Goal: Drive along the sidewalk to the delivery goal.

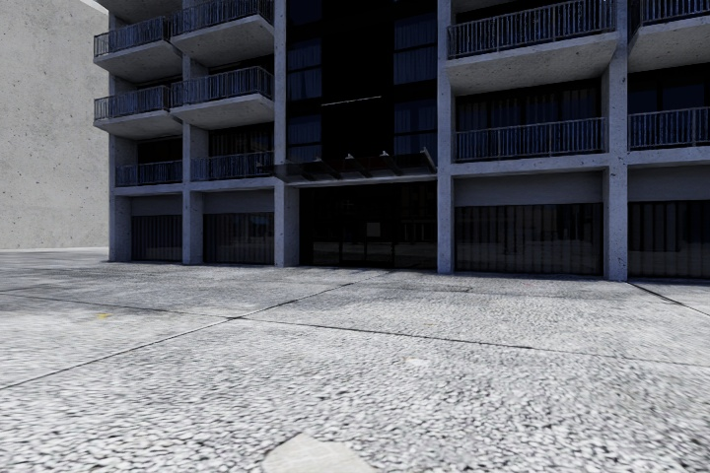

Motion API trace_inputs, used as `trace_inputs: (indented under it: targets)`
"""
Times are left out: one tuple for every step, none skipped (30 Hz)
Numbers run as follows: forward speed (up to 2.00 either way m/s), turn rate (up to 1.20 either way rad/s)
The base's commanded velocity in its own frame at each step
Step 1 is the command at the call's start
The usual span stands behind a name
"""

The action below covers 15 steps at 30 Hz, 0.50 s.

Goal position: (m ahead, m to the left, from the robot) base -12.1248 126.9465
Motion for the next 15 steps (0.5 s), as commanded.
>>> trace_inputs:
  targets:
    - [0.0,0.0]
    - [0.0,0.0]
    - [0.0,0.0]
    - [0.0,0.0]
    - [0.0,0.0]
    - [0.0,0.0]
    - [0.0,0.0]
    - [0.0,0.0]
    - [0.0,0.0]
    - [0.0,0.0]
    - [0.0,0.0]
    - [0.0,0.0]
    - [0.0,0.0]
    - [0.0,0.0]
    - [0.0,0.0]
